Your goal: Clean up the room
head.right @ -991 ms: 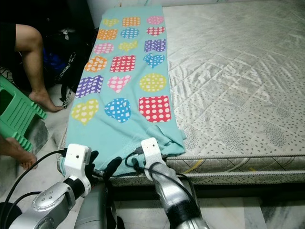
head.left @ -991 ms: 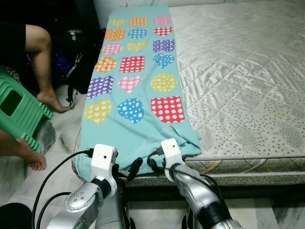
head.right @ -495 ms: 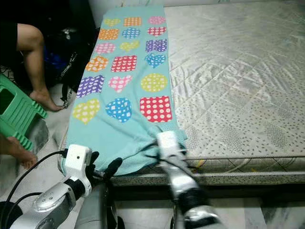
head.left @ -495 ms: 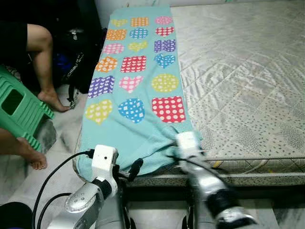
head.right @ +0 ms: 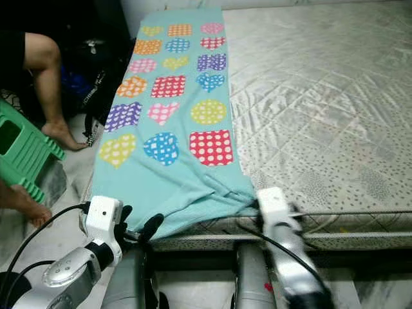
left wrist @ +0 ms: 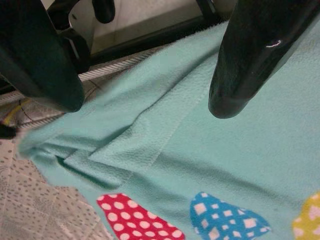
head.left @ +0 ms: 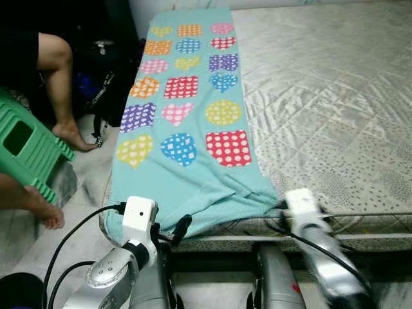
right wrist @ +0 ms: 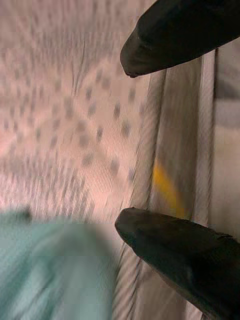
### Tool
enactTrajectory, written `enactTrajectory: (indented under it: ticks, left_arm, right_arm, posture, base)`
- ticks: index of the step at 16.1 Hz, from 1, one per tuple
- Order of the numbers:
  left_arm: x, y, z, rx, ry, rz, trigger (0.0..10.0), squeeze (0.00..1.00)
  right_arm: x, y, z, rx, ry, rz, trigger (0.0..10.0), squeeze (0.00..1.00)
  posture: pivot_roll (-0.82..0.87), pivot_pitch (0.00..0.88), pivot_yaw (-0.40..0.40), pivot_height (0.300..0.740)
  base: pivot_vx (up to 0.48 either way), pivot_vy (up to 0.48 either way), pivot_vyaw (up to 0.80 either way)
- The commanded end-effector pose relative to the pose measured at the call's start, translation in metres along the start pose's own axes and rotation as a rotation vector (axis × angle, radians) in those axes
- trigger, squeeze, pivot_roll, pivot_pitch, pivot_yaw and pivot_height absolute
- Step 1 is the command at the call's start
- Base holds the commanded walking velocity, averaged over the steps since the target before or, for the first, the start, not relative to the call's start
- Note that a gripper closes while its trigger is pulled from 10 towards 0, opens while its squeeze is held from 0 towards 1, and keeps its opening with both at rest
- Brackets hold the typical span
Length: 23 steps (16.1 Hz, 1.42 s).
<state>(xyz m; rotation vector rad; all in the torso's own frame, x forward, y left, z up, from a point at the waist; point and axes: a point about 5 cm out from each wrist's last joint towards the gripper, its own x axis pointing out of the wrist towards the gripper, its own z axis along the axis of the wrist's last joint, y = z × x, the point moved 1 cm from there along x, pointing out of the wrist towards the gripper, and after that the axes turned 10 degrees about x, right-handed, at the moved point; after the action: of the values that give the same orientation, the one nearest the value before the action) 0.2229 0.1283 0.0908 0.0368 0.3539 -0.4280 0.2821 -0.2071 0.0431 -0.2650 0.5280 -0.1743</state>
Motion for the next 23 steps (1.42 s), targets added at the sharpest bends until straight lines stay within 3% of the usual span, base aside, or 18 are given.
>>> enactTrajectory:
  ticks: [1,2,5,9,12,23]
  left_arm:
    - [-0.001,0.004,-0.004,0.008,0.012,0.017,10.0,0.00]
    - [-0.001,0.004,-0.004,0.011,0.010,0.023,10.0,0.00]
    - [-0.004,0.019,0.003,0.017,-0.057,0.122,10.0,0.00]
    - [0.000,0.024,0.008,0.026,-0.095,0.148,10.0,0.00]
    - [0.002,0.028,0.010,0.021,-0.123,0.171,10.0,0.00]
    - [0.016,0.031,0.013,0.005,-0.181,0.186,10.0,0.00]
  right_arm:
    - [-0.006,-0.004,0.005,0.016,-0.036,0.014,10.0,0.00]
    - [-0.008,-0.005,0.006,0.021,-0.049,0.021,10.0,0.00]
    - [-0.033,0.000,0.021,0.172,-0.198,0.106,10.0,0.00]
    - [-0.042,0.011,0.038,0.327,-0.279,0.117,10.0,0.00]
    - [-0.043,0.009,0.054,0.404,-0.350,0.107,10.0,0.00]
    - [-0.026,-0.005,0.084,0.502,-0.420,0.062,10.0,0.00]
  posture:
    - [-0.03,0.088,0.070,0.570]
    - [-0.03,0.088,0.070,0.570]
    - [-0.06,0.060,0.078,0.570]
    - [-0.08,0.022,0.083,0.570]
    - [-0.08,0.000,0.087,0.570]
    - [-0.11,0.000,0.072,0.693]
  base:
    - [0.000,0.000,0.00]
    - [0.000,0.000,0.00]
    - [0.000,0.000,0.00]
    - [0.000,0.000,0.00]
    - [0.000,0.000,0.00]
    - [0.000,0.000,0.00]
